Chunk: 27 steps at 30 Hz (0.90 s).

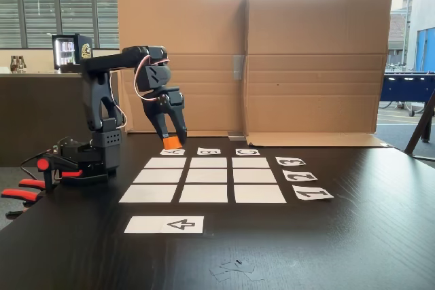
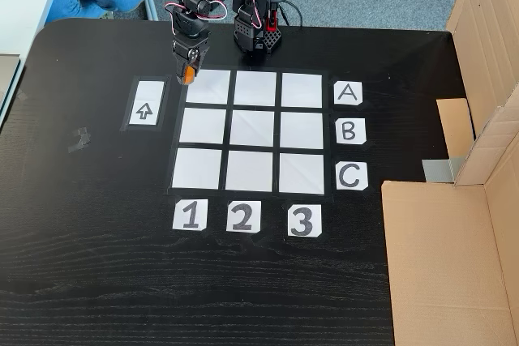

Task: Pick up the round, orange token and place it in the grid on square B1.

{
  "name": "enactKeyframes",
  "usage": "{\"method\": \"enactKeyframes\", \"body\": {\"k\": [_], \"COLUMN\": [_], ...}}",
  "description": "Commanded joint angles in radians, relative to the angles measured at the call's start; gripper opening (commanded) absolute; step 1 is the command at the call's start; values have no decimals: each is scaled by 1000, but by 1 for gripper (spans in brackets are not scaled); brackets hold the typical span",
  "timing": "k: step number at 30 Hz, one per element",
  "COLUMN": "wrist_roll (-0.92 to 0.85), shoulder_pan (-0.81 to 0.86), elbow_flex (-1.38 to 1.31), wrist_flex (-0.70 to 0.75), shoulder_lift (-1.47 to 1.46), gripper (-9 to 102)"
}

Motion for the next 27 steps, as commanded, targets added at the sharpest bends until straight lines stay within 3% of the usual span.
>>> {"method": "enactKeyframes", "body": {"k": [1,27], "wrist_roll": [14,117], "shoulder_pan": [-15,-167], "elbow_flex": [-25,-262], "wrist_flex": [-38,-100], "shoulder_lift": [-75,-469], "gripper": [-1,-1]}}
